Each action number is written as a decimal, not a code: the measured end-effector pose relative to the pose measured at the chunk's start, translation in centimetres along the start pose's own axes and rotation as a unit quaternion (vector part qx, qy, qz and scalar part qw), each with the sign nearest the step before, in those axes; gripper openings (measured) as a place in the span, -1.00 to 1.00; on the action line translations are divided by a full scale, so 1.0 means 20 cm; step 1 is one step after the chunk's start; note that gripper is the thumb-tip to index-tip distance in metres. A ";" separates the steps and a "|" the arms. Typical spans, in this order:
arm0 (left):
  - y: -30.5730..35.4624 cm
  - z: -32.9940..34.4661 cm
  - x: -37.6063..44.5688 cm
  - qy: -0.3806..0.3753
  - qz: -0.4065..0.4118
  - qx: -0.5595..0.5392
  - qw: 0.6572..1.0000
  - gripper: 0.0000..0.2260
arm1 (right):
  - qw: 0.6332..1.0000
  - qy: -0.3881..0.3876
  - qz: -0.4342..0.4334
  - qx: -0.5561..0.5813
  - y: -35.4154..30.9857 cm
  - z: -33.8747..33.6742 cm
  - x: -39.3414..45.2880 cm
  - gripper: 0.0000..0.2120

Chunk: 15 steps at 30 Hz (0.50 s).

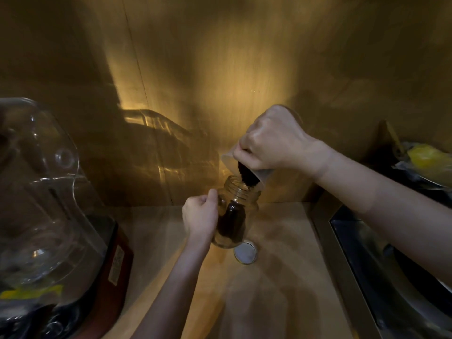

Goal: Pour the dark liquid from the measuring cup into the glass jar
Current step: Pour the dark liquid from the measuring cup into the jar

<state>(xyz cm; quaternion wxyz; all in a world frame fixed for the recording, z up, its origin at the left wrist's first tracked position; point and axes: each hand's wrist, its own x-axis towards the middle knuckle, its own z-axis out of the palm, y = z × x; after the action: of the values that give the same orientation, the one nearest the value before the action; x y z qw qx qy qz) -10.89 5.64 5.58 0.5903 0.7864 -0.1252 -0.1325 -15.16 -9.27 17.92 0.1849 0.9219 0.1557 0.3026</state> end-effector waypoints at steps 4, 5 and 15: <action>-0.01 0.00 0.01 0.002 0.005 0.002 1.000 -0.65 | 1.000 0.014 -0.004 0.010 -0.01 0.00 0.00 -0.58; -0.01 0.00 0.01 0.001 0.008 0.000 1.000 -0.66 | 1.000 0.018 -0.003 0.010 -0.01 0.00 0.00 -0.58; 0.01 0.00 0.01 -0.005 0.011 -0.014 1.000 -0.61 | 1.000 0.016 -0.005 0.010 0.00 -0.01 0.00 -0.56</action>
<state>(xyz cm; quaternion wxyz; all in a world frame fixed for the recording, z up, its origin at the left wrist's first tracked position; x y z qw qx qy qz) -10.75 5.61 5.73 0.6017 0.7762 -0.1347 -0.1318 -15.36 -9.25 18.03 0.1751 0.9179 0.1665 0.3147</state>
